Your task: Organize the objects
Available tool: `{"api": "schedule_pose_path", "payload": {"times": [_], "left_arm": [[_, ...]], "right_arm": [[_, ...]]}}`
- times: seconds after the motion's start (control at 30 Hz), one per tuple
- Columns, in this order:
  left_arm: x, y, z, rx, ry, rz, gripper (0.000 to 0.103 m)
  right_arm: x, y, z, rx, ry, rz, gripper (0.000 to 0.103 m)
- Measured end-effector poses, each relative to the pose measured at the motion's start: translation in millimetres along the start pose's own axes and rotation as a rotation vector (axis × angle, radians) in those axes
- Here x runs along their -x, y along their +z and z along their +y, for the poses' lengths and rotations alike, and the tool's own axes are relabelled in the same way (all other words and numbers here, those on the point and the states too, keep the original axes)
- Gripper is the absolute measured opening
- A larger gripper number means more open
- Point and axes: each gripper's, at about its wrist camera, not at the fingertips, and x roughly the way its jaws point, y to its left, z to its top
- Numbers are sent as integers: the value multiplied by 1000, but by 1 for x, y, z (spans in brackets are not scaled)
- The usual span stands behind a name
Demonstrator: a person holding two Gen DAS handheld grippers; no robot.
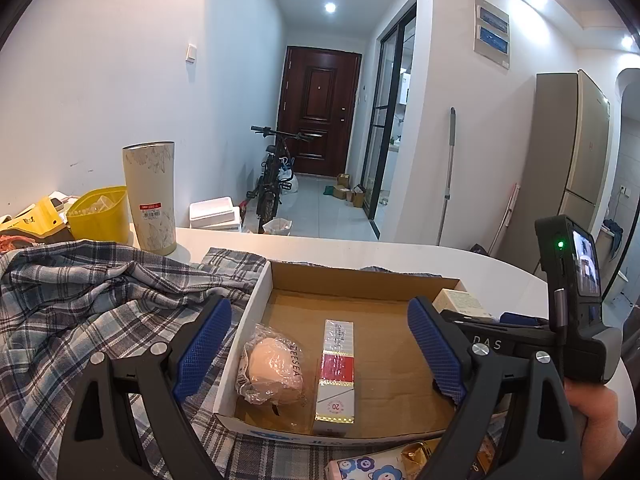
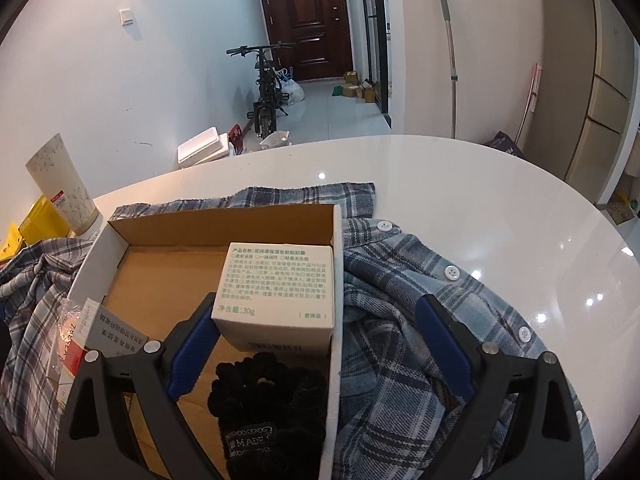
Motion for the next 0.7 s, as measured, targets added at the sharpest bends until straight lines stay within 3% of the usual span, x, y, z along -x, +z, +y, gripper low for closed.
{"api": "schedule_pose_path", "payload": {"times": [0.13, 0.37, 0.4, 0.7], "left_arm": [[2, 1, 0, -7, 1, -13, 91], [14, 7, -4, -31, -10, -48, 91], [20, 12, -4, -31, -16, -61, 91], [102, 54, -10, -70, -59, -257, 91]], "right_arm": [[10, 3, -1, -5, 12, -20, 94], [63, 16, -15, -75, 91, -198, 94], [77, 18, -16, -77, 94, -243, 94], [146, 25, 1, -28, 155, -373, 94]]}}
